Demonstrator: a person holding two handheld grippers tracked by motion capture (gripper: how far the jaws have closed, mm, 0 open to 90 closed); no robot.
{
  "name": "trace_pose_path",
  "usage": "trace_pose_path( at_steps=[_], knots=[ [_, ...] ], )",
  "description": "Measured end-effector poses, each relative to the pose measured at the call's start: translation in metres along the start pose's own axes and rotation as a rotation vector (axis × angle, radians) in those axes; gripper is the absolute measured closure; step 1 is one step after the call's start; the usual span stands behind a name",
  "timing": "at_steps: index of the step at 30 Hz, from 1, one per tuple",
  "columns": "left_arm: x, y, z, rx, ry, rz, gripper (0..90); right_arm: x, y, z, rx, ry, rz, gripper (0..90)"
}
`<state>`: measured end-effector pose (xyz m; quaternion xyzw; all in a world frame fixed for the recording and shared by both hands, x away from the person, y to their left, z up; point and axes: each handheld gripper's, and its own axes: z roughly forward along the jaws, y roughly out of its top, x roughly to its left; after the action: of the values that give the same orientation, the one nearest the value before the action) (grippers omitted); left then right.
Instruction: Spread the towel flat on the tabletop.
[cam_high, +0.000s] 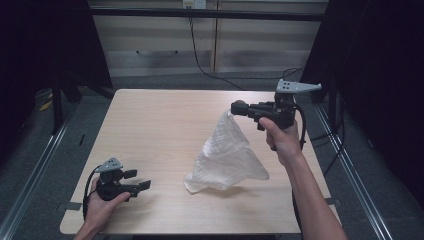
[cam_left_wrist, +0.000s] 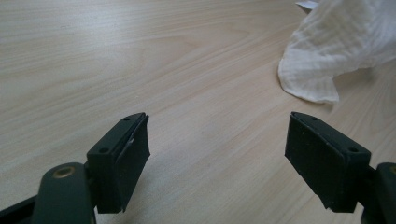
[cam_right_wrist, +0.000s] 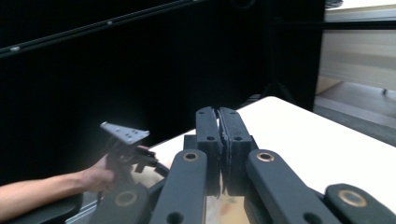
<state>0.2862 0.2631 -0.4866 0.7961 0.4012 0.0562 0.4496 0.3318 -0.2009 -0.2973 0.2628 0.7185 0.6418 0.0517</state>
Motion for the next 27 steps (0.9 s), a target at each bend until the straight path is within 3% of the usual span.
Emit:
trace_pose_path(
  at_steps=[2,3,4,5,6,8,10,16,19,20,21,22,23,24,27],
  knots=[
    [0.000,0.000,0.000,0.001,0.002,0.000,21.4,0.008,-0.017,0.007,0.039,0.022,-0.006,88.1],
    [0.000,0.000,0.000,0.001,0.002,0.000,21.4,0.008,-0.017,0.007,0.039,0.022,-0.006,88.1],
    [-0.001,0.000,-0.001,-0.001,0.001,-0.001,21.5,0.010,-0.035,0.011,0.063,0.033,0.014,88.2],
    [-0.001,0.000,-0.001,-0.001,0.001,-0.001,21.5,0.010,-0.035,0.011,0.063,0.033,0.014,88.2],
    [-0.001,0.000,0.000,0.000,0.004,0.000,21.5,0.008,-0.058,0.014,0.085,0.041,0.048,88.1],
    [-0.001,0.000,0.001,0.007,0.006,0.000,21.7,0.008,-0.065,0.015,0.091,0.044,0.058,88.2],
    [-0.002,0.000,0.002,0.010,0.006,-0.002,21.7,0.006,-0.092,0.019,0.128,0.045,0.091,88.1],
    [-0.003,0.001,0.003,0.015,0.005,0.001,22.1,-0.003,-0.117,0.031,0.192,0.024,0.122,88.1],
    [-0.004,0.001,0.003,0.011,0.005,0.004,22.4,-0.017,-0.126,0.042,0.228,-0.012,0.126,88.1],
    [-0.004,0.001,0.003,0.010,0.003,0.001,22.5,-0.028,-0.134,0.051,0.273,-0.050,0.118,88.1],
    [-0.004,0.001,0.003,0.010,0.003,0.001,22.6,-0.028,-0.134,0.051,0.273,-0.050,0.118,88.1],
    [-0.004,0.001,0.003,0.011,0.001,0.001,22.6,-0.040,-0.144,0.059,0.313,-0.083,0.117,88.1],
    [-0.004,0.001,0.003,0.011,0.001,0.001,22.6,-0.040,-0.144,0.059,0.313,-0.083,0.117,88.1],
    [-0.004,0.001,0.003,0.010,0.001,0.001,22.6,-0.055,-0.155,0.066,0.353,-0.117,0.129,88.1],
    [-0.004,0.001,0.003,0.010,0.000,0.002,22.6,-0.066,-0.163,0.069,0.372,-0.141,0.141,88.1]
  ],
)
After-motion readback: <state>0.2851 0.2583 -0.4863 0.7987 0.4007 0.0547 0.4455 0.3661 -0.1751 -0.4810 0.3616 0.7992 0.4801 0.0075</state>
